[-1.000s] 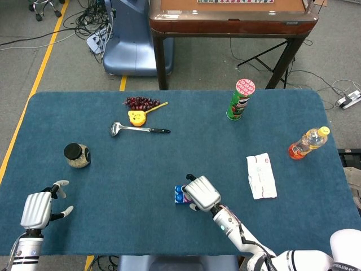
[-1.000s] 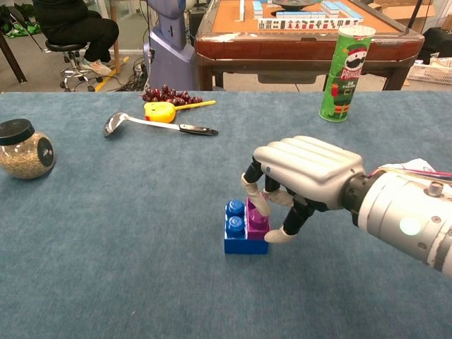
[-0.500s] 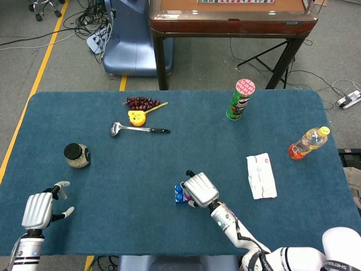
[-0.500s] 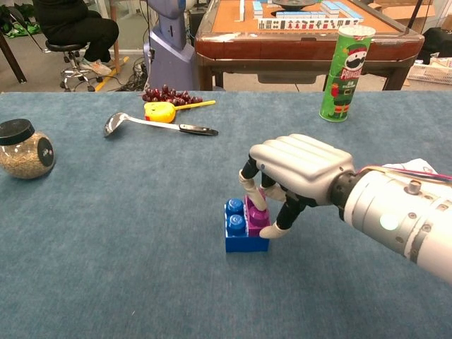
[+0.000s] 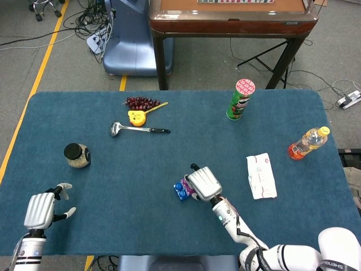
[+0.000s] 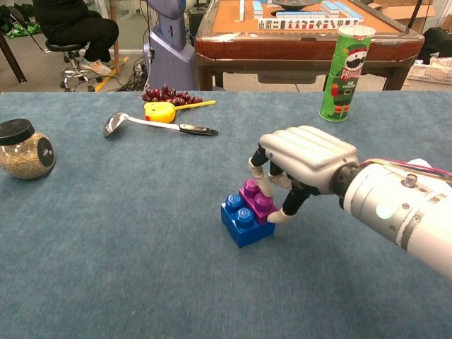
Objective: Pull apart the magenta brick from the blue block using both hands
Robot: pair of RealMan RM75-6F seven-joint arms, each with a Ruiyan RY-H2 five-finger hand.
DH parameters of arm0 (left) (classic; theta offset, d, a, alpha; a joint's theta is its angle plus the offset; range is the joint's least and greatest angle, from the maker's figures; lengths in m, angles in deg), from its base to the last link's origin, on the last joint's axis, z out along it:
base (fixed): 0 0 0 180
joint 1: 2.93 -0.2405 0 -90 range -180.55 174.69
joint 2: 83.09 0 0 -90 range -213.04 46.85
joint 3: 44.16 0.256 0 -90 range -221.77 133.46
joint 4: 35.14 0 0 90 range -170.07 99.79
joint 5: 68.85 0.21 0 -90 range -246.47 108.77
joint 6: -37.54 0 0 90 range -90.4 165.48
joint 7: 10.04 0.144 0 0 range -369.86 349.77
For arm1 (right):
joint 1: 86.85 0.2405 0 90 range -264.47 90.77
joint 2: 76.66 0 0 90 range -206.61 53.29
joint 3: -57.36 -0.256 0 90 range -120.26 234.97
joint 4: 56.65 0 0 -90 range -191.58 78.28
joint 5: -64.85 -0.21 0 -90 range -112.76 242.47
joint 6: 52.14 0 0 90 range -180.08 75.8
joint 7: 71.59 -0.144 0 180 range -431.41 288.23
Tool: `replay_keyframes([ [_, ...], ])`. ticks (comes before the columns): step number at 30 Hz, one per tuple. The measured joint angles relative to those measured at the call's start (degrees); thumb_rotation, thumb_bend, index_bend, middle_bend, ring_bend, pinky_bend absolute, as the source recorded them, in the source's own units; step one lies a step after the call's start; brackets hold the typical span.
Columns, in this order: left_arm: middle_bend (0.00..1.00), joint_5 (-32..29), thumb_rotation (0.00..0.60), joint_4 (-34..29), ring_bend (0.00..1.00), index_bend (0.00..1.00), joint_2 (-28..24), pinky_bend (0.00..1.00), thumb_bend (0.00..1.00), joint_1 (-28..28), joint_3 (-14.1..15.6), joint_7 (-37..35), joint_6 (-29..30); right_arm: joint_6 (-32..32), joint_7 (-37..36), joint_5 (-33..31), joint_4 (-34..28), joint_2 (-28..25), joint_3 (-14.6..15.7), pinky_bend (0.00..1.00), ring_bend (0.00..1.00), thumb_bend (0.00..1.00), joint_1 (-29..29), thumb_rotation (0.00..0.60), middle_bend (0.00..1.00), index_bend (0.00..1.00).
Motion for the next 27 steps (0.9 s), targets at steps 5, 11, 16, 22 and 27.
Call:
replay_keyframes([
  [5, 0.52, -0.1, 0.6, 0.0, 0.51, 0.44, 0.1, 0.73, 0.08, 0.0, 0.1, 0.0, -0.2, -1.4, -0.2, 0.2, 1.6, 0.8, -0.3, 1.0, 0.99, 0.0, -0.2, 0.6, 1.0, 0.56],
  [11, 0.52, -0.2, 0.6, -0.1, 0.51, 0.45, 0.2, 0.73, 0.08, 0.0, 0.2, 0.1, -0.4, -2.1, -1.3, 0.9, 1.8, 0.6, -0.4, 1.0, 0.99, 0.0, -0.5, 0.6, 1.0, 0.54],
  [16, 0.52, -0.2, 0.6, -0.1, 0.51, 0.45, 0.3, 0.73, 0.08, 0.0, 0.4, 0.2, -0.6, -2.0, -1.6, 1.5, -1.7, -2.4, 0.7, 1.0, 0.99, 0.0, -1.1, 0.6, 1.0, 0.52],
  [22, 0.52, -0.2, 0.6, -0.1, 0.52, 0.46, 0.5, 0.73, 0.08, 0.2, 0.3, 0.3, -0.7, -2.8, -0.7, 2.1, -9.1, -9.1, 2.4, 1.0, 0.99, 0.0, -2.7, 0.6, 1.0, 0.36],
  [27, 0.52, 0.0, 0.6, -0.3, 0.52, 0.46, 0.8, 0.73, 0.08, 0.4, 0.1, 0.6, -0.8, -1.4, 0.8, -0.5, -13.4, -14.0, 2.5, 1.0, 0.97, 0.0, -2.8, 0.6, 1.0, 0.19],
])
